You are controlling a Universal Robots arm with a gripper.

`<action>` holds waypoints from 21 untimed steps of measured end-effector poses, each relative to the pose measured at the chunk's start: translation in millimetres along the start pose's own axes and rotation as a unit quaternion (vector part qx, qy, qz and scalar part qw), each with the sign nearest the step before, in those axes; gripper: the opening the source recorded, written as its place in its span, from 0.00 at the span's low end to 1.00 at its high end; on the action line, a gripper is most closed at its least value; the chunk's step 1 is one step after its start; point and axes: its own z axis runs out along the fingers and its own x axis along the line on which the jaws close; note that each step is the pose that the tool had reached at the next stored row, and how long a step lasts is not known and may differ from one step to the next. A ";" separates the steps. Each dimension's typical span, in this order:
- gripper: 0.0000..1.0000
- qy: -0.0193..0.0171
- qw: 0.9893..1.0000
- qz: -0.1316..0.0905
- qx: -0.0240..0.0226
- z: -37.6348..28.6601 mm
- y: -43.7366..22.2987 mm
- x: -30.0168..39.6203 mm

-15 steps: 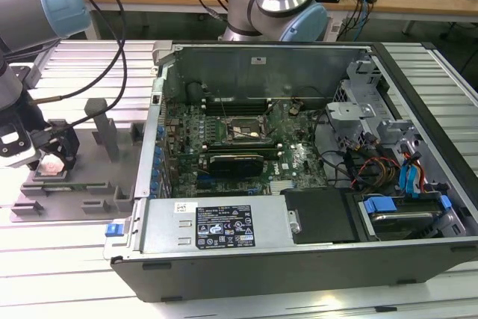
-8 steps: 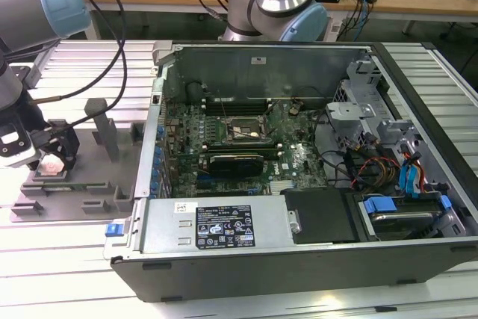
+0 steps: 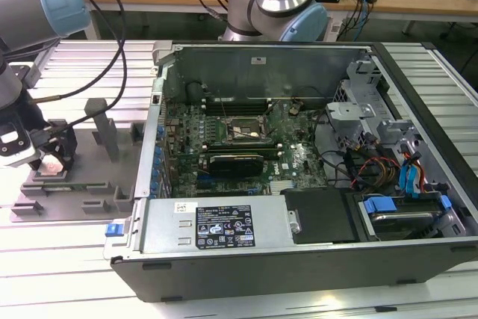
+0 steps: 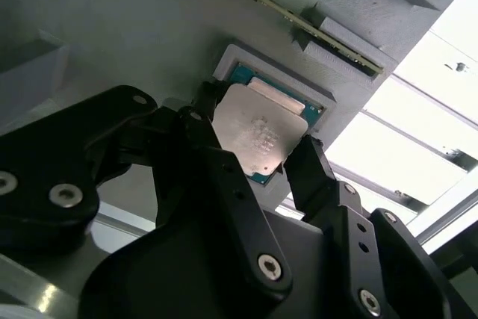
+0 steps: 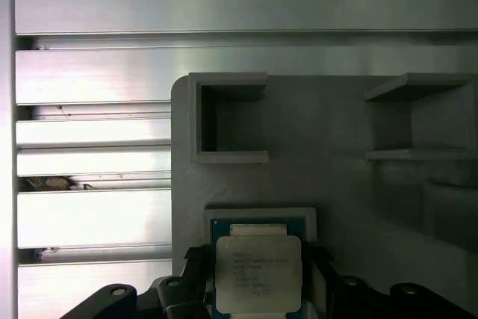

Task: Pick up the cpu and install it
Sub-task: 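Pick up the cpu and move it towards the insertion slot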

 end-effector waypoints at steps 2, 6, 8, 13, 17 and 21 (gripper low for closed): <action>0.64 0.000 1.000 0.000 0.000 -0.2 -0.1 -0.2; 0.64 0.001 1.000 0.000 0.000 -0.1 -0.2 -1.3; 0.64 0.001 1.000 0.000 0.000 -0.1 -0.2 -1.3; 0.64 0.001 1.000 0.000 0.000 0.8 -0.2 -1.3; 0.64 0.001 1.000 0.000 0.000 0.9 -0.2 -1.3; 0.64 0.001 1.000 0.000 0.000 0.9 -0.2 -1.3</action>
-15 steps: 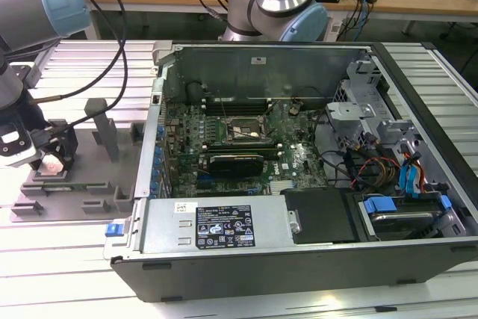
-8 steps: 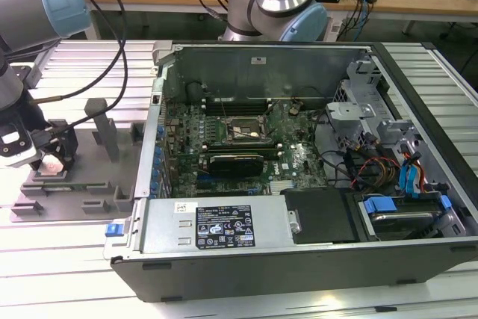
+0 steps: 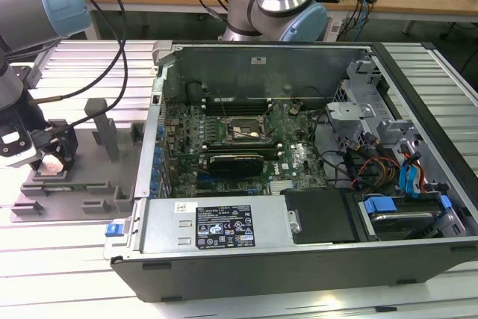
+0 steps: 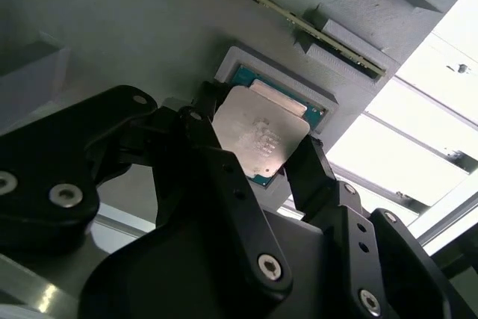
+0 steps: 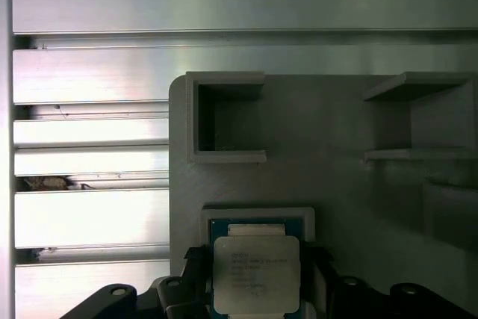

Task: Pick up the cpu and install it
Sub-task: 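Pick up the cpu and move it towards the insertion slot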

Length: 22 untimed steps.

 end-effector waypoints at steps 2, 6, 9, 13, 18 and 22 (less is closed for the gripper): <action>0.64 0.000 1.000 0.000 0.000 0.0 0.0 0.0; 0.55 0.000 1.000 0.000 0.000 0.1 0.0 0.0; 0.55 0.000 1.000 0.000 0.000 0.1 0.0 0.0; 0.55 0.000 1.000 0.000 0.000 -1.0 0.1 -0.1; 0.55 0.000 1.000 0.000 0.000 -12.8 0.4 -0.5; 0.55 0.000 1.000 0.000 0.000 -21.0 0.7 -0.8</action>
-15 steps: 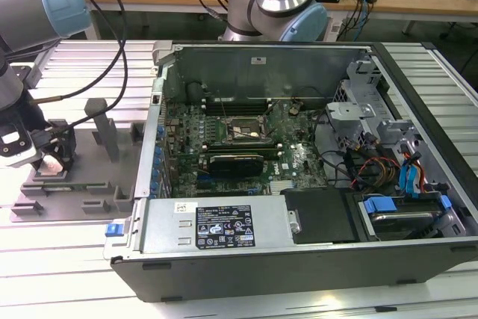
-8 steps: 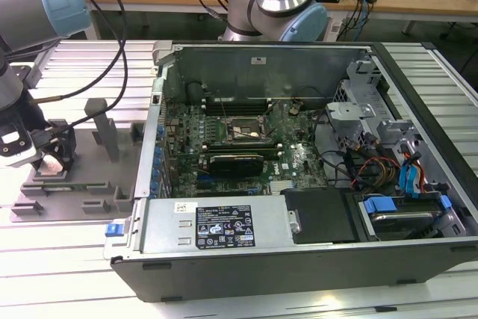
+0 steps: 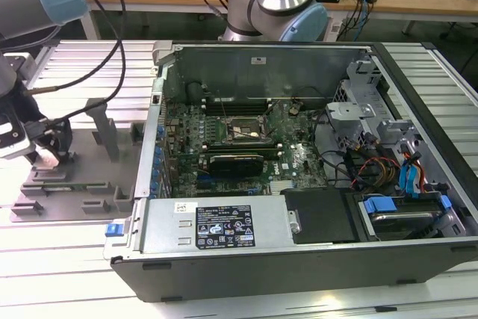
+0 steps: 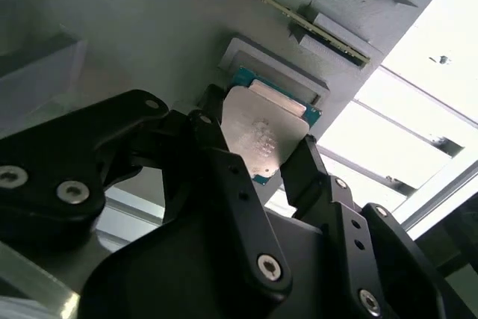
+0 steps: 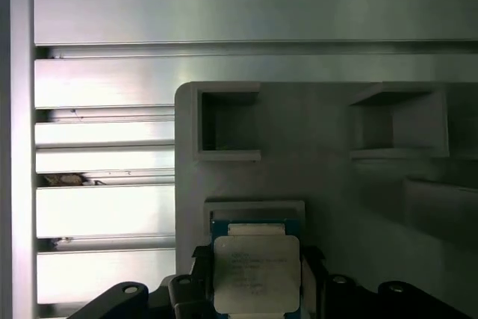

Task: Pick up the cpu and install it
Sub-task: 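Pick up the cpu and move it towards the insertion slot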

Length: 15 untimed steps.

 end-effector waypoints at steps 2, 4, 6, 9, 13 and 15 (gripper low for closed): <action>0.55 0.000 1.000 0.000 0.000 -4.3 0.1 -0.2; 0.55 0.000 1.000 0.000 0.000 -10.6 0.3 -0.4; 0.55 0.000 1.000 0.000 0.000 -15.3 0.5 -0.6; 0.55 0.000 1.000 0.000 0.000 -16.7 0.5 -0.6; 0.55 0.000 1.000 0.000 0.000 -24.7 0.8 -0.9; 0.55 0.000 1.000 0.000 0.000 -30.8 1.0 -1.1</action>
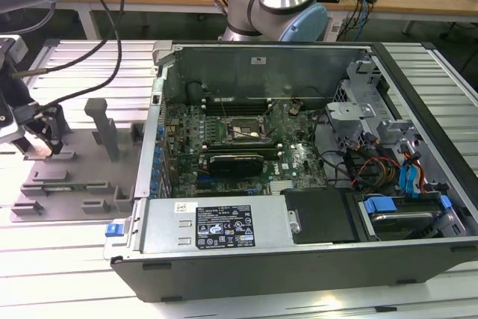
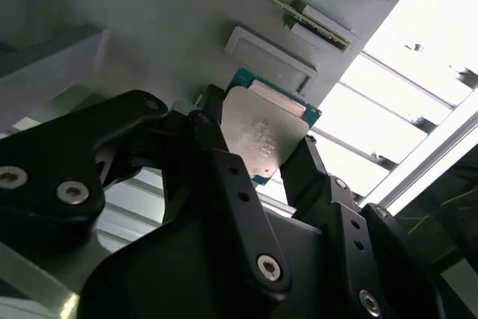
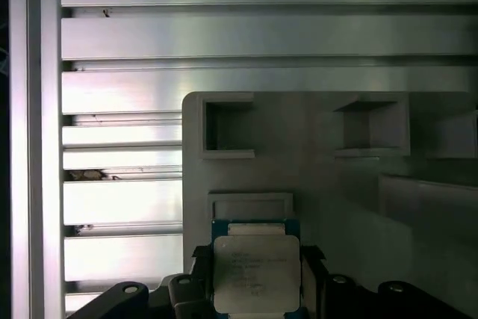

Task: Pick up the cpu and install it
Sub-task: 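Pick up the cpu and move it towards the insertion slot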

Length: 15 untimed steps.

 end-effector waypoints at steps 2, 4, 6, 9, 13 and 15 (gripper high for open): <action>0.55 0.000 1.000 0.000 0.000 -5.6 0.2 -0.2; 0.55 0.000 1.000 0.000 0.000 -11.2 0.4 -0.4; 0.55 0.000 1.000 0.000 0.000 -17.1 0.6 -0.6; 0.55 0.000 1.000 0.000 0.000 -25.9 0.8 -0.9; 0.55 0.000 1.000 0.000 0.000 -37.2 1.2 -1.4; 0.55 0.000 1.000 0.000 0.000 -44.5 1.4 -1.7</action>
